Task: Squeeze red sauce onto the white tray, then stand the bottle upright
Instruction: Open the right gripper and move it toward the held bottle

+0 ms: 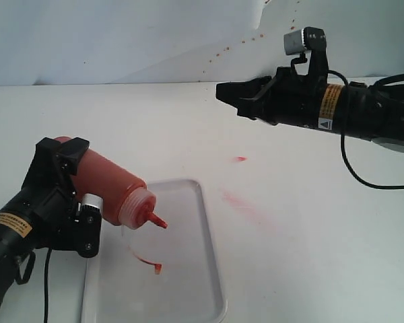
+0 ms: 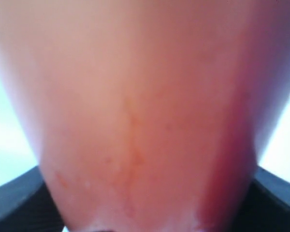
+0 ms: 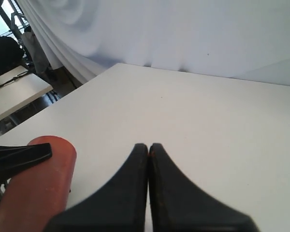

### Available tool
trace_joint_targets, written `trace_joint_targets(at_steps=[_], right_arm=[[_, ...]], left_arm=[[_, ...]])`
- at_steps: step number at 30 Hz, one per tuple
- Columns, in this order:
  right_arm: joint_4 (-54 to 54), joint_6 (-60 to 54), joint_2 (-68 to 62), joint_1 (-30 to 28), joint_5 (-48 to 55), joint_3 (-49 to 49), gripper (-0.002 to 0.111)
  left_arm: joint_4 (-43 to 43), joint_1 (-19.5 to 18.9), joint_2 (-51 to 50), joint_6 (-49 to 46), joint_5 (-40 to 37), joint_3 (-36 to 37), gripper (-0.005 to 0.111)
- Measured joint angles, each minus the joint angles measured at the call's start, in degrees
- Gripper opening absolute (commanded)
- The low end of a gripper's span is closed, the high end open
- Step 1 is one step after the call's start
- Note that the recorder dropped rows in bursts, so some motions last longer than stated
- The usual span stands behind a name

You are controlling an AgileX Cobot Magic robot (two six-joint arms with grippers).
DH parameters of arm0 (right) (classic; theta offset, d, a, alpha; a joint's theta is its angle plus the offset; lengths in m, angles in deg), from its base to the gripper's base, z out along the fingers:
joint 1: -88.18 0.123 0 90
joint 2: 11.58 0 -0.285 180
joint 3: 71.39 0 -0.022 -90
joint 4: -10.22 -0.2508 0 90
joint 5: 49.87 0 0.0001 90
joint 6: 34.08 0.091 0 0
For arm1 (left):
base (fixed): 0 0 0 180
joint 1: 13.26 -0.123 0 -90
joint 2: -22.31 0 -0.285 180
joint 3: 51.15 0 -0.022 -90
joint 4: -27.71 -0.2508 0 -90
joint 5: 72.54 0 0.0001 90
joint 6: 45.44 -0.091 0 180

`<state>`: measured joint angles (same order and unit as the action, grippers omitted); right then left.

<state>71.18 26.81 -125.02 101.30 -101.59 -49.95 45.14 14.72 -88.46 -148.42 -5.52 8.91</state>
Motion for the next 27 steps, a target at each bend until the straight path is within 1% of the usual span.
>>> trace_joint_targets(at_steps=[1,3,6,11,13,17,24,27], right_arm=[[-0.22,-0.63,-0.16,0.0,0.0,0.0,0.004],[-0.95,-2.37,-0.85,0.46,0.0,0.0,0.013],[-1.41,-5.42,-1.81,1.58,0.0,0.0,0.031],[-1.5,-12.7,-2.08,4.17,0.0,0.0,0.07],[-1.5,-16.12,-2.08,4.89,0.13,0.0,0.079],[-3.65,-19.95,-2.08,5.61,0.24,0.0,0.08],[-17.26,-20.96,-2.08,5.6,0.24,0.0,0.08],[-17.95,-21.81,-2.08,5.6,3.07,-0.73,0.08]], left_arm=[[0.0,0.0,0.0,0.0,0.0,0.0,0.0],[0.0,0.0,0.0,-0.85,0.0,0.0,0.0],[0.0,0.0,0.0,-3.2,0.0,0.0,0.0],[0.0,0.0,0.0,-5.32,0.0,-0.1,0.0],[0.0,0.0,0.0,-7.29,0.0,-0.59,0.0],[0.0,0.0,0.0,-8.84,0.21,-1.21,0.0],[0.0,0.0,0.0,-10.58,0.21,-1.21,0.0],[0.0,0.0,0.0,-11.69,0.21,-1.31,0.0]])
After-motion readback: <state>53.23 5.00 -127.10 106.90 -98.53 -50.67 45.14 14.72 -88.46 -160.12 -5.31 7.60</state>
